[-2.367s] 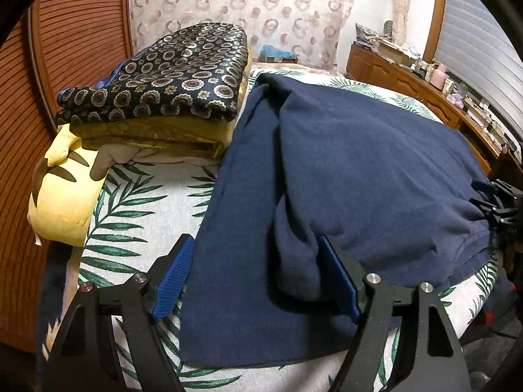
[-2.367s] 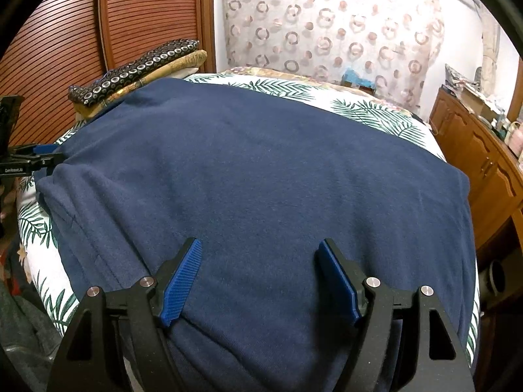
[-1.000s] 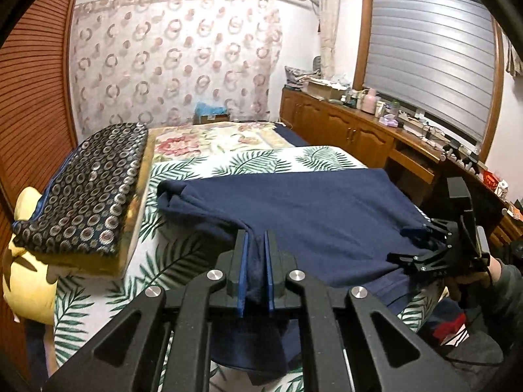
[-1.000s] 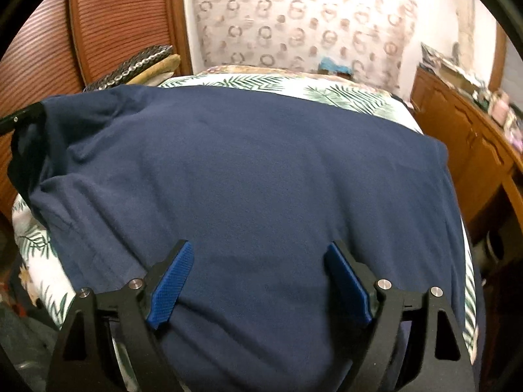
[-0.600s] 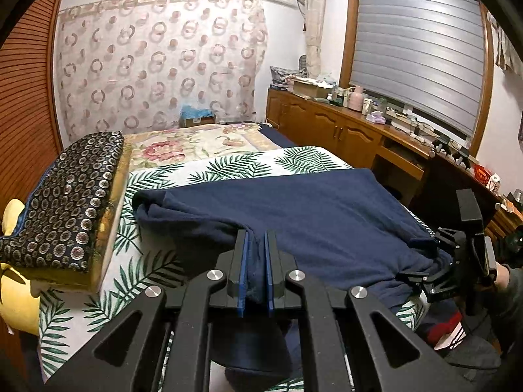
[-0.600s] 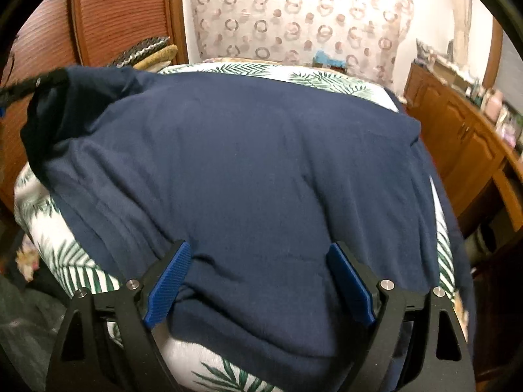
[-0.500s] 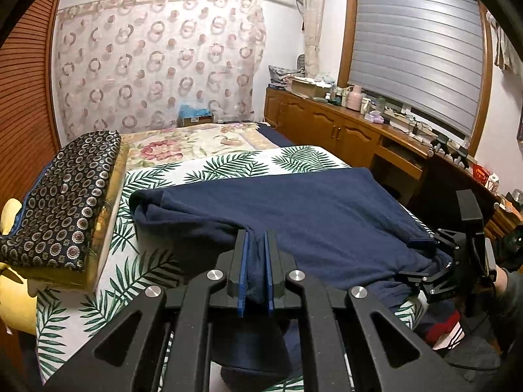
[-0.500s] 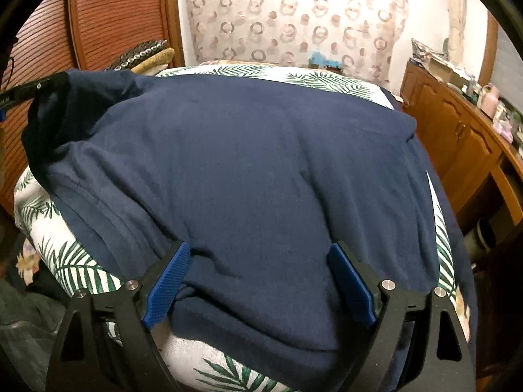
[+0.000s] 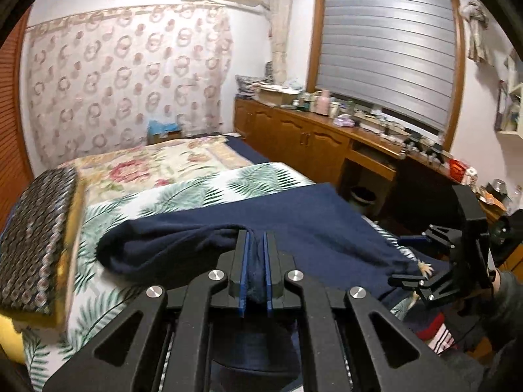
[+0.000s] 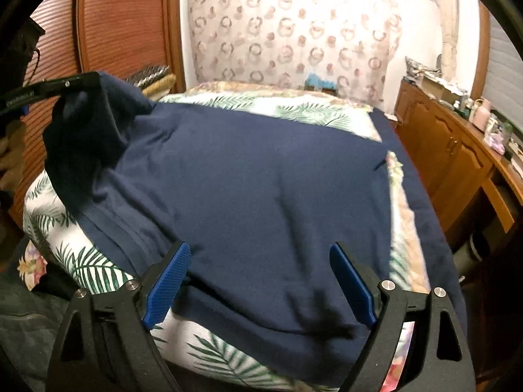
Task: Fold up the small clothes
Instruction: 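Lift the gripped side with the left gripper and fold it over the shirt, then open the left gripper and release the folded side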
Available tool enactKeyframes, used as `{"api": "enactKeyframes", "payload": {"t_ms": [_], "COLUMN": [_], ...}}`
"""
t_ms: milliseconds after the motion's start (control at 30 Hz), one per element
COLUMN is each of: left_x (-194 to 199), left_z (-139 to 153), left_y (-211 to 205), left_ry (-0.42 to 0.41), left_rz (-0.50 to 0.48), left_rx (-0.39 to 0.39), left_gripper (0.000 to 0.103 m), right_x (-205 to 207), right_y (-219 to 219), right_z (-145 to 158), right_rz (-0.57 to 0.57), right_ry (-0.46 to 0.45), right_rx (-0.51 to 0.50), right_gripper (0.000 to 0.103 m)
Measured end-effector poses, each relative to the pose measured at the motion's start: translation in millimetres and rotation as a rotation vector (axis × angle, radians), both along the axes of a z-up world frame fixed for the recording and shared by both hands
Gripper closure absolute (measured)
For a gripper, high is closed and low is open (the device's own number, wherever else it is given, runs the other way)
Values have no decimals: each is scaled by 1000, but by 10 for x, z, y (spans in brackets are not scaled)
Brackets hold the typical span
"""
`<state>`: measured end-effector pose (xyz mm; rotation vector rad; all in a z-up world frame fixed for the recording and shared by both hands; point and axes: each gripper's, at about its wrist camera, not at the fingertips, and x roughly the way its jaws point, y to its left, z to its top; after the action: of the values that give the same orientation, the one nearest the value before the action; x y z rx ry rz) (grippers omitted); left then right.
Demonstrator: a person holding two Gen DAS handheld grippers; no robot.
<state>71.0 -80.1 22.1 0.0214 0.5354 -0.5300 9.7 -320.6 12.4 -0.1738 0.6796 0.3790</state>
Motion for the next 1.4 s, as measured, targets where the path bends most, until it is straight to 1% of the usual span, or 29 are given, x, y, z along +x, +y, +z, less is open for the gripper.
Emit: {"api": "enactKeyframes", "payload": {"t_ms": [133,200,333,433,567,600,633,667,733,833,900,933,967,1033,1167,1233,1267,1400], "left_x": [63,70,70,109,147,170,187,221,282,371,408,420,431,445,443,430,426,380], "left_z": [108,196,337,398,388,357,320,280,194,48,-51,-104,-143,-220,-362,-411,-431,-485], "left_y": [-282,-481,-878,-1132,-1375,-1391,-1396,-1385,-1326,-1229,-1109,-1020,-967,-826,-531,-408,-364,-224], "left_ry": [-1,-8,-18,-7,3,5,12,25,60,93,106,111,114,120,129,127,124,106], "left_rz": [-69,-117,-205,-263,-292,-284,-273,-267,-261,-220,-187,-168,-157,-122,-46,-17,-3,38], "left_rx": [-9,-8,13,25,49,61,72,72,52,67,84,84,82,76,68,70,75,92], "left_gripper": [95,95,95,95,95,94,89,76,62,61,49,38,30,26,26,26,26,26], "right_x": [-80,-119,-176,-187,-223,-232,-239,-243,-228,-173,-111,-78,-46,37,206,339,378,600], "right_y": [-207,-286,-431,-466,-519,-511,-500,-481,-473,-451,-446,-422,-405,-337,-199,-182,-176,-174], "right_z": [111,143,192,173,187,188,186,181,166,134,130,121,113,84,-1,-63,-85,-189], "right_rz": [-37,-53,-94,-120,-144,-149,-153,-156,-157,-146,-130,-122,-116,-97,-45,-20,-9,29], "right_ry": [-32,-42,-59,-63,-67,-70,-72,-72,-70,-64,-59,-57,-54,-46,-20,1,10,57], "right_rx": [14,17,18,21,26,28,32,35,44,57,68,69,71,75,87,87,86,82], "right_gripper": [15,17,18,18,18,18,18,18,18,18,19,21,23,25,31,37,43,52]}}
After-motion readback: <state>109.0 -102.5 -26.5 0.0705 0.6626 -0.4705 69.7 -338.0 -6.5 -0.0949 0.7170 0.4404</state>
